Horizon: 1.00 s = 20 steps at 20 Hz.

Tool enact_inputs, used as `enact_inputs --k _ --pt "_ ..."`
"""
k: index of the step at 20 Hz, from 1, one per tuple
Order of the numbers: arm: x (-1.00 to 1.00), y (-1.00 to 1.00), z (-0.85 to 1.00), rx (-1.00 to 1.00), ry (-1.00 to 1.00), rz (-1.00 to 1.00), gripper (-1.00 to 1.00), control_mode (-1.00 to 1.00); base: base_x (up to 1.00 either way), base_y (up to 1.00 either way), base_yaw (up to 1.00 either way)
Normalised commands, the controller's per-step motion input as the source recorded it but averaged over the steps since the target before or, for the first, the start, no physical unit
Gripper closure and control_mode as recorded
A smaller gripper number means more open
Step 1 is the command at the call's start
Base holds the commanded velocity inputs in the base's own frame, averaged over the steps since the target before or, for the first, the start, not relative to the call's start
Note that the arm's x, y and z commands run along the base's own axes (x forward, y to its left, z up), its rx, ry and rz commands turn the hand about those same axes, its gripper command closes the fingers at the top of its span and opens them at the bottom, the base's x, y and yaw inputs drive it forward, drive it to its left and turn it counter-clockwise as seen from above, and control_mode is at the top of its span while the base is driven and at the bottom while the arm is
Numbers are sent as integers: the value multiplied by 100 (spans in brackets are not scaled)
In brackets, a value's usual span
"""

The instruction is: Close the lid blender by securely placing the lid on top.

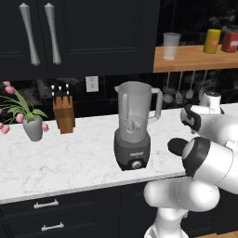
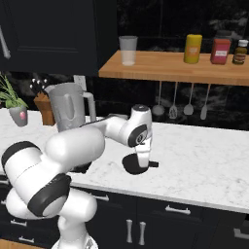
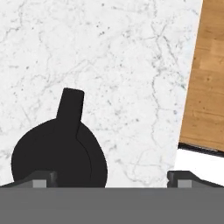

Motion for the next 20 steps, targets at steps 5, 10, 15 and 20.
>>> enact_inputs --k 5,10,15,20 --pt "13 0 -23 11 0 0 -100 -100 0 0 0" --pt "12 -4 -21 10 0 0 -100 -100 0 0 0" --pt "12 -16 -21 8 0 0 -100 -100 0 0 0" --pt "14 -12 -21 6 0 0 -100 -100 0 0 0"
